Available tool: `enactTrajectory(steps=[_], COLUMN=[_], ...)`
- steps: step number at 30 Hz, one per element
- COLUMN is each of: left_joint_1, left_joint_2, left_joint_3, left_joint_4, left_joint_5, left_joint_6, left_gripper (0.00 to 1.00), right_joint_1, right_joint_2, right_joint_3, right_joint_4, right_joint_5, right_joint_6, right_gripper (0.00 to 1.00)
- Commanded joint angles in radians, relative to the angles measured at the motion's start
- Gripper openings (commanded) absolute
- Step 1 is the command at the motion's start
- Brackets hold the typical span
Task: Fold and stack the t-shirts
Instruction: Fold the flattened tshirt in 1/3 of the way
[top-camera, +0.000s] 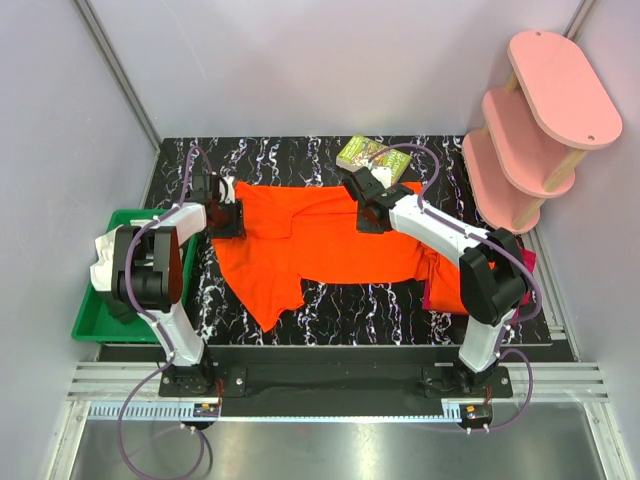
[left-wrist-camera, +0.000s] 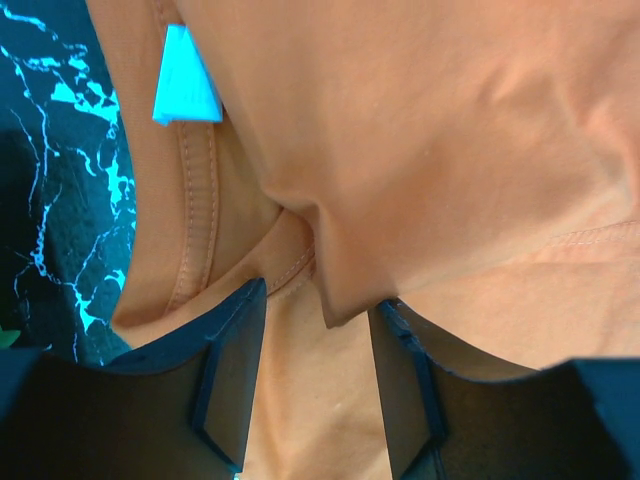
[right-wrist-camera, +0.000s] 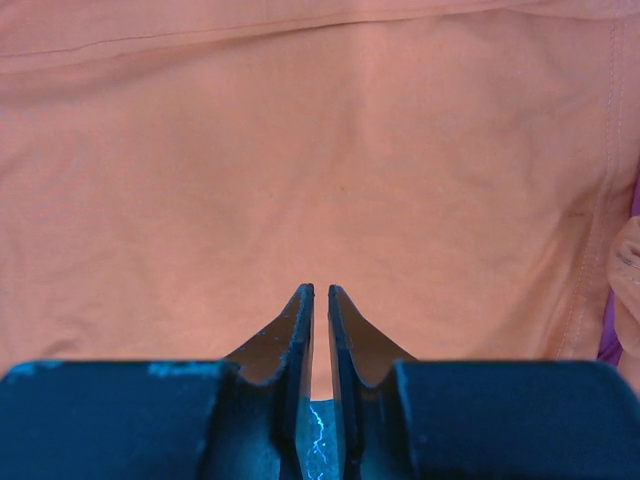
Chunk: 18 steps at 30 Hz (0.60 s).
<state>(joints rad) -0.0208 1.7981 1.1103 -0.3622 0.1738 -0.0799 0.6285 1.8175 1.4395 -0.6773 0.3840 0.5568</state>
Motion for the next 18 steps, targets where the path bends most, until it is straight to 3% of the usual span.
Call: enactTrajectory(steps=[1,9,18], left_joint_1=[-0.004,-0.004,-0.004], left_joint_2=[-0.032,-0.031,-0.049], left_joint_3=[0.022,0.02,0.0], left_joint_4=[0.071,0.089,0.089], left_joint_5=[0.02,0.029,0.053], left_joint_6=[-0.004,-0.009,-0.001], left_gripper=[0.49,0.48,0.24], right_joint_1=[0.013,0.019,0.02], right_joint_2=[-0.035,-0.026,-0.021], right_joint_3=[-0.001,-0.004,-0.027], right_joint_4=[0.01,0.01,0.016], right_joint_5=[0.027,0.023,0.021], right_joint_6=[0.023,0.028,0.034], right_gripper=[0.18,0.17,0.13])
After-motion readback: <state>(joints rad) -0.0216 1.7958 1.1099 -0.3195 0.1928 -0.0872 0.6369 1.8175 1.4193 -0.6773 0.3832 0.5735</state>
